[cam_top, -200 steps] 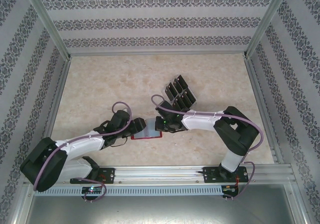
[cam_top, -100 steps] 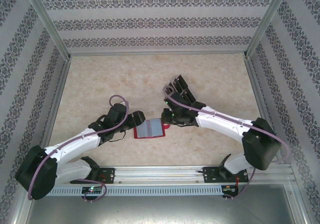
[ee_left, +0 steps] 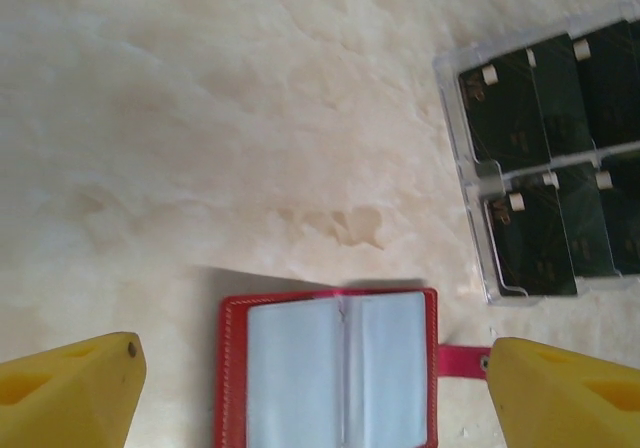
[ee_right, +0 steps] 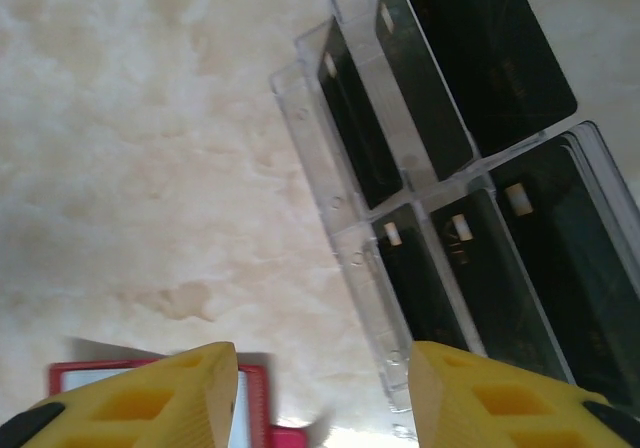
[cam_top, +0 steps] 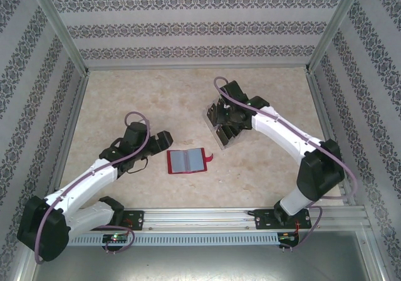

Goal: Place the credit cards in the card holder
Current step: Pick up the credit card from the storage box.

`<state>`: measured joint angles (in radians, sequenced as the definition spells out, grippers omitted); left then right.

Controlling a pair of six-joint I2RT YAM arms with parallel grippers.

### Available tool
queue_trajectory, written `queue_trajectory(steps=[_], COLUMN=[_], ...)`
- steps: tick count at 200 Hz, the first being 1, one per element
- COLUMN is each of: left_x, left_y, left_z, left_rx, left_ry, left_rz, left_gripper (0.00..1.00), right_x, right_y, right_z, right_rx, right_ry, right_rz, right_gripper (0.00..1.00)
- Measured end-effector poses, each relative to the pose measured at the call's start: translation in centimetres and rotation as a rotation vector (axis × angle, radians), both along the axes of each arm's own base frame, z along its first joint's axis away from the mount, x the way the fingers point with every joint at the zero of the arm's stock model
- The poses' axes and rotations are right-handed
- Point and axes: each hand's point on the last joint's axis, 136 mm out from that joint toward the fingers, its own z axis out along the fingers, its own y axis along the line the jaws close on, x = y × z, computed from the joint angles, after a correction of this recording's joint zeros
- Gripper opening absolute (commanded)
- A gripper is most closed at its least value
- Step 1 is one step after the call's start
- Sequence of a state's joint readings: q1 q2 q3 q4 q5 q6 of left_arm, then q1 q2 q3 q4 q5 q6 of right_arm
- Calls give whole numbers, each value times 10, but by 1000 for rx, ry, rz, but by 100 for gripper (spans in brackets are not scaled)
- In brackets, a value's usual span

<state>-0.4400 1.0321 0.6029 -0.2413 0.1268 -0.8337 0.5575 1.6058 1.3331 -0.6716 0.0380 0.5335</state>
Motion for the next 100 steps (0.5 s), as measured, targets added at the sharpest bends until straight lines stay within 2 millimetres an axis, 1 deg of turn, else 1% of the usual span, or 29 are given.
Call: queue_trajectory(steps=[5, 26, 58, 81, 100], left_x=[1, 3, 4, 4, 3], left_y=[3, 13, 15, 15, 15], left_z=[-1, -3, -2, -5, -10], left_rx=[7, 22, 29, 34, 41], left_ry=[2, 8, 11, 24, 41], left_rz=[6, 27, 28, 28, 28], left_gripper=[100, 100, 100, 100, 100], right_x=[1, 1, -4, -10, -15], right_y=[-1, -1, -8, -10, -7], right_z=[-3, -20, -47, -57, -62], right_rx=[-17, -83, -184, -236, -271], right_ry=[9, 54, 126, 151, 162], right_rz=[13, 73, 139, 177, 213], right_gripper=[48, 44, 37, 34, 32])
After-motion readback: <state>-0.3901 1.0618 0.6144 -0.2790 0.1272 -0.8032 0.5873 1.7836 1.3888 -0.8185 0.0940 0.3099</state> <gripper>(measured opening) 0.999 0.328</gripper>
